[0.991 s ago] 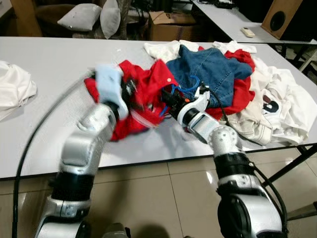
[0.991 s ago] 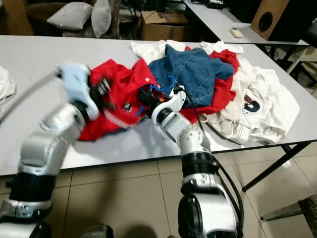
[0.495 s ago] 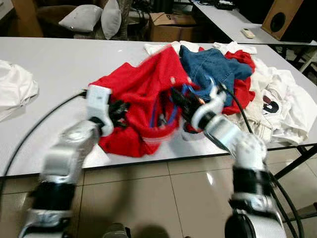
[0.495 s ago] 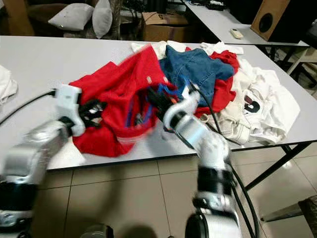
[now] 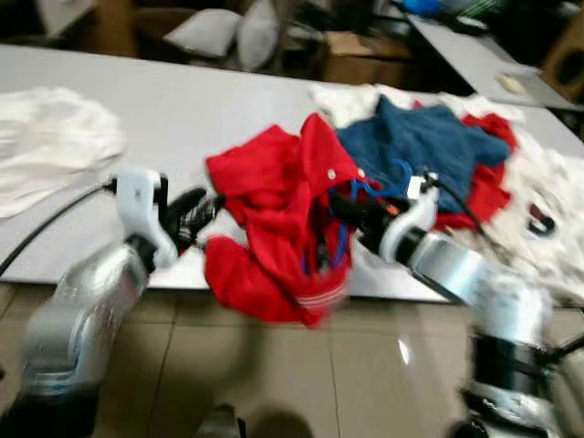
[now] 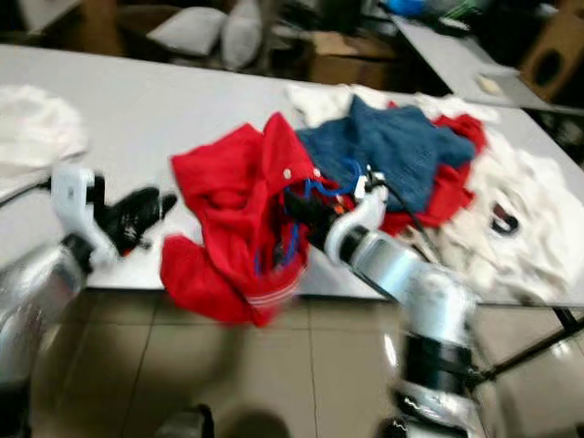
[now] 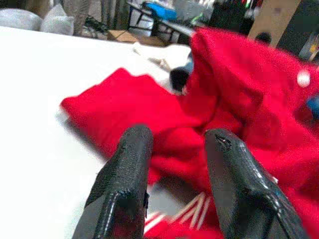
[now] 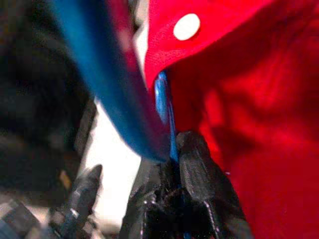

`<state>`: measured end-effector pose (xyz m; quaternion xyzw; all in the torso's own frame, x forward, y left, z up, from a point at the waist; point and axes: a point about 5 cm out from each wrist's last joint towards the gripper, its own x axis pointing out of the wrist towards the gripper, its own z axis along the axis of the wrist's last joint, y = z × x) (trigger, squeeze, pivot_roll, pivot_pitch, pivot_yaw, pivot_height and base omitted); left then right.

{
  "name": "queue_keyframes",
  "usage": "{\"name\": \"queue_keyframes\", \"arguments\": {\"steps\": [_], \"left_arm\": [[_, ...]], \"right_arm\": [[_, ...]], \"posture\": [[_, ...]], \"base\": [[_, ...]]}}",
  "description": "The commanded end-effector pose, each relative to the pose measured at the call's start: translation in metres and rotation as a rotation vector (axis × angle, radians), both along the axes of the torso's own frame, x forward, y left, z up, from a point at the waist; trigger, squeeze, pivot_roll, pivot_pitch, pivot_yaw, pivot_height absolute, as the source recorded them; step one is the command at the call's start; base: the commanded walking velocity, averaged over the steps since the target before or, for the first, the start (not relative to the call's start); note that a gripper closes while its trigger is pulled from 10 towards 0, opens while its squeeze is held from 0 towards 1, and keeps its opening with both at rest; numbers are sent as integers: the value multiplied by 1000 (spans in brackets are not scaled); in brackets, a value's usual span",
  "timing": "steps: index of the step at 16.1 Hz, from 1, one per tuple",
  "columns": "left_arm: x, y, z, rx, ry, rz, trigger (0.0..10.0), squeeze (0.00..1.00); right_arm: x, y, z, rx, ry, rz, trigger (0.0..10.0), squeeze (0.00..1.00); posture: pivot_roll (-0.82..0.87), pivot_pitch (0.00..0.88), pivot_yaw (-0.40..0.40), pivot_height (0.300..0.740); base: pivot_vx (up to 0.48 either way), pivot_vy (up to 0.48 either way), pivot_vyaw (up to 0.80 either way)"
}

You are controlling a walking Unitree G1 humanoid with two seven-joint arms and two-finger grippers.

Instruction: Hang hanger

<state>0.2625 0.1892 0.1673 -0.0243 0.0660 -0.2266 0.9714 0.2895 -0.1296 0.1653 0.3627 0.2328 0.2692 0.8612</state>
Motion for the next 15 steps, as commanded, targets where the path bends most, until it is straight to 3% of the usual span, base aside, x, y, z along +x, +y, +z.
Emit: {"name": "queue_keyframes", "arguments": {"steps": [1, 2, 5, 6, 7, 10, 15], "left_arm": [[-7, -9, -3, 51, -7, -13, 10000, 0], [-21, -15, -15, 58, 28, 1, 10000, 0], [-37, -31, -32, 35, 94, 12, 10000, 0], [-40, -41, -35, -14, 120, 14, 10000, 0], [-44, -48, -36, 20, 121, -5, 10000, 0], [-59, -50, -46, 157, 132, -20, 10000, 0], [-69, -44, -39, 184, 122, 10, 10000, 0]], "right_arm": [[-10, -2, 4, -39, -21, 67, 10000, 0], [-25, -13, -3, -135, -15, 110, 10000, 0], [-49, -30, -10, -146, 25, 119, 10000, 0], [-65, -31, -7, -164, 13, 166, 10000, 0], [-77, -31, -7, -168, 6, 219, 10000, 0], [-91, -26, -14, -201, 14, 301, 10000, 0], [-105, -10, -20, -171, 14, 354, 10000, 0]], "posture": [[23, 0, -134, 740], [23, 0, -141, 740], [16, 0, -127, 740], [17, 7, -125, 740], [22, 30, -124, 740], [39, 66, -123, 740], [71, 95, -101, 740]], "base": [[0, 0, 800], [0, 0, 800], [0, 0, 800], [0, 0, 800], [0, 0, 800], [0, 0, 800], [0, 0, 800]]}}
